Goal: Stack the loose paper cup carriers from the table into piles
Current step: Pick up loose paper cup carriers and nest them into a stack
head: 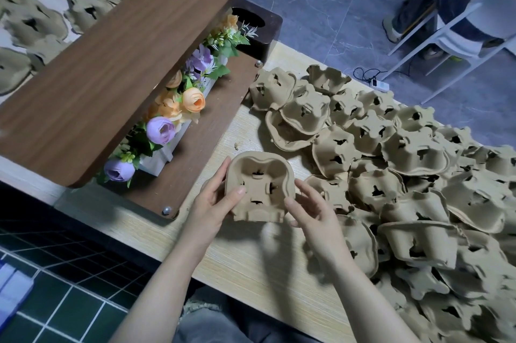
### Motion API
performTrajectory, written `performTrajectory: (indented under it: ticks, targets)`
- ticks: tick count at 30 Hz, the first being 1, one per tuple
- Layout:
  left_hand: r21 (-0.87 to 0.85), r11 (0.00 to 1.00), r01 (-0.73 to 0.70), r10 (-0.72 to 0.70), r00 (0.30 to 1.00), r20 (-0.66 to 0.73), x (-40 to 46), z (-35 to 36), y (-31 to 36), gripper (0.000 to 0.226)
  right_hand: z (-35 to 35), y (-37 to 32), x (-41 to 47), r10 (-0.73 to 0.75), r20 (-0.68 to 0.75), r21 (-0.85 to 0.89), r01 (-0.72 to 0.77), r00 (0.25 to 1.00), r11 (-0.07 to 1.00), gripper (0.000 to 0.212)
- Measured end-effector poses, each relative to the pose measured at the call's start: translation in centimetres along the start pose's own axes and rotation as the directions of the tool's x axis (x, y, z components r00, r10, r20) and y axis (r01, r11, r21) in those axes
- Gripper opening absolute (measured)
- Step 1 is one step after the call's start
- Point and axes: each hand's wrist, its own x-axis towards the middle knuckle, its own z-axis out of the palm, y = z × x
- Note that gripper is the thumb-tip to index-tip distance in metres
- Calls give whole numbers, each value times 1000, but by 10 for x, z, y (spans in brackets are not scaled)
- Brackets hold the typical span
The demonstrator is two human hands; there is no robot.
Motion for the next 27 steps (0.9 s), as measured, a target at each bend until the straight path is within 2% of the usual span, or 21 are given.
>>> performTrajectory:
  ticks: [2,6,10,13,15,19,23,27]
  targets:
    - [22,999,-24,24,1000,-4,2,1,0,69,0,-1,4,16,44,85,-20,999,996,35]
    - [-10,998,-54,53,996,-76,9,5,-2,63,-1,-11,18,-62,61,59,59,996,997,33]
    - [-34,995,-95,89,984,-153,19,10,0,64,0,-29,37,-101,99,-61,107,990,992,32]
    - [-31,994,-105,98,981,-167,24,8,3,65,-9,-47,53,-130,149,-176,156,980,972,20]
    - [-14,994,-111,108,983,-151,24,6,3,67,-20,-62,69,-183,98,-246,202,978,948,20]
    - [42,987,-155,159,978,-134,21,8,1,67,-41,-83,123,-370,-45,-507,297,928,809,37]
    - [72,986,-150,158,981,-116,18,9,2,63,-46,-97,168,-447,6,-674,334,895,659,55]
    - [76,985,-152,161,979,-124,21,7,1,62,-44,-100,193,-401,111,-833,305,910,462,65]
